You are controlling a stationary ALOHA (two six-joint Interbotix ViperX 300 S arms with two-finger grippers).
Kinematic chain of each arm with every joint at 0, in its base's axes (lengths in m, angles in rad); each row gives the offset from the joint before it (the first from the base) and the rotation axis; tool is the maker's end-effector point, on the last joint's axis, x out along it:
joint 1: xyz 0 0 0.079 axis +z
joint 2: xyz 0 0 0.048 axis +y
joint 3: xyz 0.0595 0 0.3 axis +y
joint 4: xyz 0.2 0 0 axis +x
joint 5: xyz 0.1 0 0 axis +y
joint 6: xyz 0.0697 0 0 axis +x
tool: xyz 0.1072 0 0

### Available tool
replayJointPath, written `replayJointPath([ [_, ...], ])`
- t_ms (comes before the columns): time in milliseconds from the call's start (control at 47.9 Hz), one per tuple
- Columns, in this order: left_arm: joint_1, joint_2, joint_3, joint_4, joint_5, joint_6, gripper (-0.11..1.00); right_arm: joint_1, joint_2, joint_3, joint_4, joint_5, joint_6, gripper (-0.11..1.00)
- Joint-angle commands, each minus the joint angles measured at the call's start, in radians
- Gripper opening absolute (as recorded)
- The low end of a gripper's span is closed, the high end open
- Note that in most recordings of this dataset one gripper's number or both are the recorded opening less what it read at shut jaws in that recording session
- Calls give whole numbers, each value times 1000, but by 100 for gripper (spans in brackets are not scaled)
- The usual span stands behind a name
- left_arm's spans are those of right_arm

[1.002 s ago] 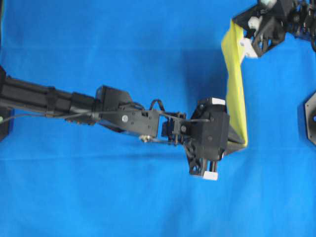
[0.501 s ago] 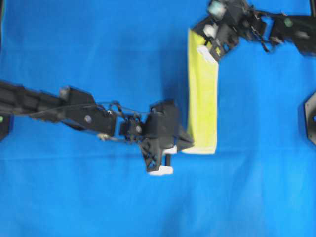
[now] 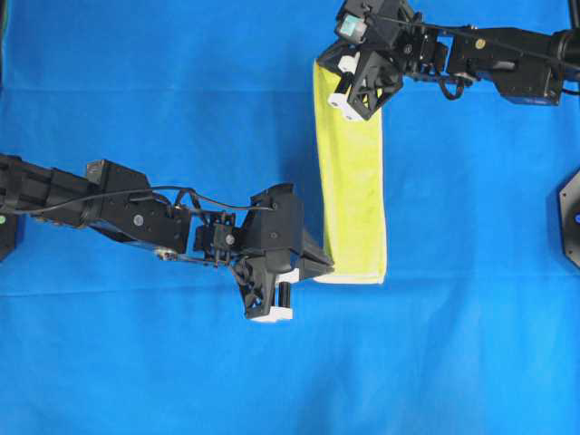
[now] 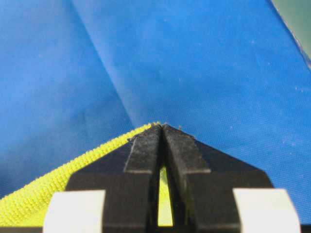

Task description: Fold the yellow towel.

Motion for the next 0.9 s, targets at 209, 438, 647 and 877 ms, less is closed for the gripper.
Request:
replayJointPath([
  [209,18,-48,8,-2,-2,3,11,0,-11,-18,-3,-15,2,8],
  [438,31,-109,43,-2,58,5,77,-2,-11,-17,-2,-9,6,67],
  [647,38,-225,100,0,170,0,80,-15,-32,0,-2,-3,8,62],
  [877,67,-383,172,3,189,8,81,-15,-172,69,2,20,12,62],
])
